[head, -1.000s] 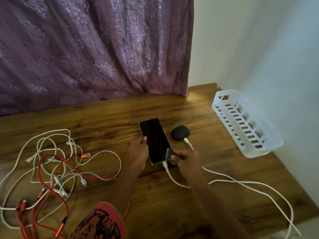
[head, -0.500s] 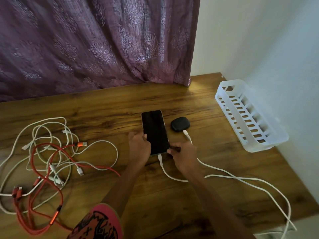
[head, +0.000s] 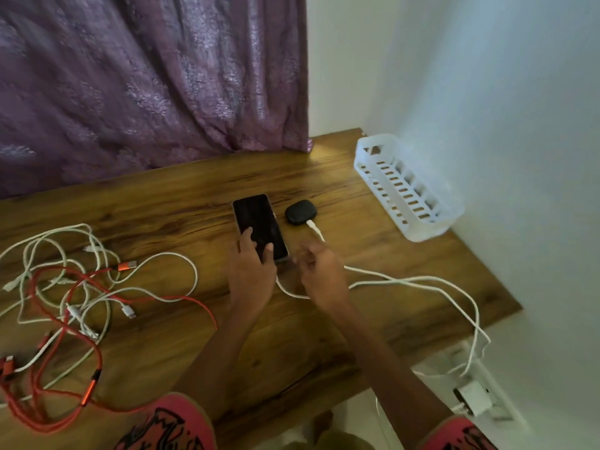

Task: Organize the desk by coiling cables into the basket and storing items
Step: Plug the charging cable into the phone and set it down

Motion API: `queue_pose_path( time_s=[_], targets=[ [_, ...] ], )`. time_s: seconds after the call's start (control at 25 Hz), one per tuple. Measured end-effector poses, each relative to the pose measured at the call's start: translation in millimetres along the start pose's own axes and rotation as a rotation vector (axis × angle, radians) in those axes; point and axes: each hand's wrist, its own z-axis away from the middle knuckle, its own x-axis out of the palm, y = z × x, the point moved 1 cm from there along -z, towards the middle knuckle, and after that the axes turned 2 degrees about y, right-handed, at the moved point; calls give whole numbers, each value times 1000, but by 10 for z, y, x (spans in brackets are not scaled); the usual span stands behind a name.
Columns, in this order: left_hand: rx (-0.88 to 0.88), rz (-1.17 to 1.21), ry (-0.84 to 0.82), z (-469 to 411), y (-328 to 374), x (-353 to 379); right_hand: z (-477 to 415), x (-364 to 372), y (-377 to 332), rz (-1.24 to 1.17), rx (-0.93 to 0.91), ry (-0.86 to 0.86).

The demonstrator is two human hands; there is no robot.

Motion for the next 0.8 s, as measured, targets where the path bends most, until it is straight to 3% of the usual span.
queue_pose_path(
  time_s=[0.28, 0.52, 0.68, 0.8],
  targets=[
    [627, -68, -228, 978, 210, 296, 905, -356, 415, 4, -44, 373],
    [1270, -259, -448, 1520, 390, 838, 1727, -732, 1284, 115, 136, 730],
    [1630, -433, -568, 1668, 565, 1280, 2056, -703, 2040, 198, 381, 771],
    [1870, -522, -532, 1741, 697, 1580, 2145, -649, 2641, 361, 525, 692]
  ],
)
